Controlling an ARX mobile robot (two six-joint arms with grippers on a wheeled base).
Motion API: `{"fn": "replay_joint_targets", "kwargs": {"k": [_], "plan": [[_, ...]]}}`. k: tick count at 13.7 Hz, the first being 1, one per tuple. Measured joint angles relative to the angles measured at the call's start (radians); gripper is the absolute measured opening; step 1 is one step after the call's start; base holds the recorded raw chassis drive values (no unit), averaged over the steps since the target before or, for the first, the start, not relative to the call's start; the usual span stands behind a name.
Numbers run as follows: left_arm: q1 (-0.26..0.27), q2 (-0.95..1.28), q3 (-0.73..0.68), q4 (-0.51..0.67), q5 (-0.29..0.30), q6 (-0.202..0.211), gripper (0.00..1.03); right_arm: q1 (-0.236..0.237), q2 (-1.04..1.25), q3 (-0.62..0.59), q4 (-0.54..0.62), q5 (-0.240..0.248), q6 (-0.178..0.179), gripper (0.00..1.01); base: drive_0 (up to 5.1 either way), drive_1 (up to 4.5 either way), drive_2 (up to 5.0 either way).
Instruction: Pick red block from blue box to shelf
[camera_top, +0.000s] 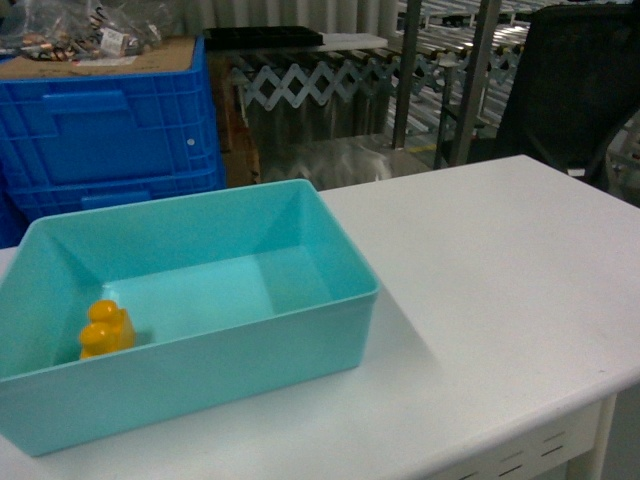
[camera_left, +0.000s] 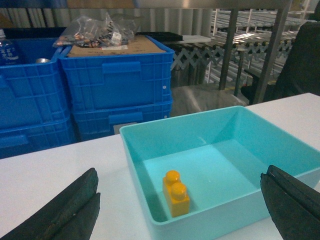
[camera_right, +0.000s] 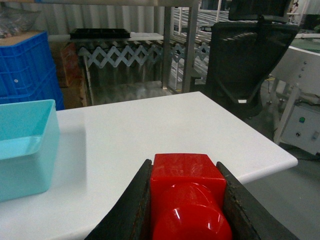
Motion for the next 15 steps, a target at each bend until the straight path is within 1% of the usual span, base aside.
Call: {"fn": "replay_joint_targets", "kwargs": {"k": [15], "plan": [[0.0,0.0,0.0,0.0,0.0,0.0,0.98,0.0,0.0,0.0,0.0,0.0,0.0,0.28,-1.5,-1.48,-1.5]]}}
